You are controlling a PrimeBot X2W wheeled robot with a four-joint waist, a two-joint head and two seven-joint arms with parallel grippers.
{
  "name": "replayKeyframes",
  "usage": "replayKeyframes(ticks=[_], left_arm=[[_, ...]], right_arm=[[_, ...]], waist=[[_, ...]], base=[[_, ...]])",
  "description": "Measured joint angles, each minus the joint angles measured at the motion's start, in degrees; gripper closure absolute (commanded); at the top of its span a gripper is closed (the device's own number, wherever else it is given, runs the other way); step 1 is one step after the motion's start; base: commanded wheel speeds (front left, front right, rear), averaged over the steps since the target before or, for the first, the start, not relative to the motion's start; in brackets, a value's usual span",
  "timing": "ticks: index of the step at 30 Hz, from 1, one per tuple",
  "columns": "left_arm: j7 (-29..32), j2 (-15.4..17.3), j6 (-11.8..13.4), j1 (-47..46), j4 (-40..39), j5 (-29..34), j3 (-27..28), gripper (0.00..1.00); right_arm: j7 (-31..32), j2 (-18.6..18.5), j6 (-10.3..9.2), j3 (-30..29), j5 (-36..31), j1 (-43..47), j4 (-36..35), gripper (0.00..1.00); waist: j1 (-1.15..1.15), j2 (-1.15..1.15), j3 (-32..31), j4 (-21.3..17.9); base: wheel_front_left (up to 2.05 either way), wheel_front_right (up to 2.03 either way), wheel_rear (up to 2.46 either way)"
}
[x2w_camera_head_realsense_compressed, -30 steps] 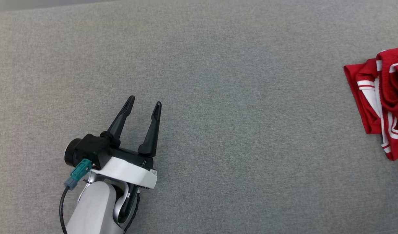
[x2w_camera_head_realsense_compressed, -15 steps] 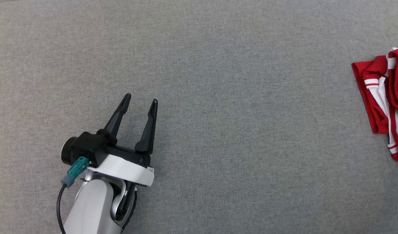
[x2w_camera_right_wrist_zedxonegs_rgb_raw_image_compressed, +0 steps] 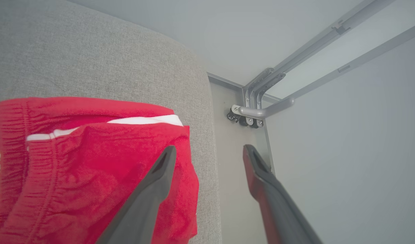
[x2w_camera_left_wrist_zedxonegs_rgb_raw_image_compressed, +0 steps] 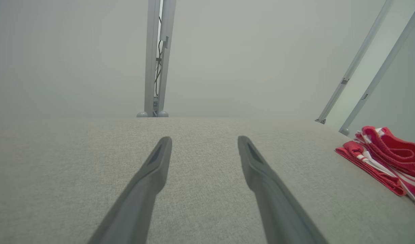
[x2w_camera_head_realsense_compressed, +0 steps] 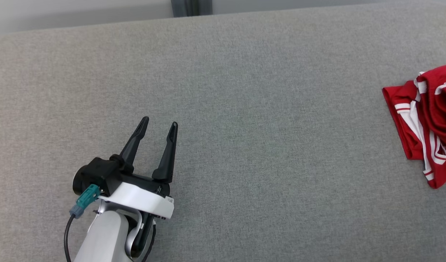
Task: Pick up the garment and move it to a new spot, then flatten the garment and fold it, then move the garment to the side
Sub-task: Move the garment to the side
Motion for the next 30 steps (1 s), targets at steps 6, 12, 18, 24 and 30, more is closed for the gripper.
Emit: replayKeyframes(ticks=[6,12,18,24,30], left_arm=[[0.0,-0.02,0.19,2.09,0.02,-1.05,-0.29,0.0],[0.0,-0.01,0.69,3.98,-0.12,-1.08,0.64,0.0],[0.0,-0.04,0.94,5.68,-0.82,-0.83,3.09,0.0],[0.0,-0.03,1.2,7.59,-2.05,-0.44,5.95,0.0],[0.0,0.04,1.4,9.26,-2.59,-0.82,7.68,0.0]], right_arm=[[0.51,-0.55,0.0,-0.35,-0.66,-3.1,-3.92,0.0],[-6.76,1.98,0.0,-3.31,1.37,-1.68,-10.25,0.0],[-16.58,6.22,0.0,-7.92,9.95,6.53,-21.35,0.0],[-21.24,6.93,0.0,-13.82,9.72,14.88,-29.09,0.0],[-21.42,14.91,0.0,-30.36,-1.74,26.84,-37.39,0.0]], waist=[[0.0,0.0,-3.11,0.83],[0.0,0.0,-6.76,1.57],[0.0,0.0,-10.68,2.1],[0.0,0.0,-13.93,2.68],[0.0,0.0,-15.95,3.4]], base=[[0.0,0.0,0.0],[0.0,0.0,0.0],[0.0,0.0,0.0],[0.0,0.0,0.0],[0.0,0.0,0.0]])
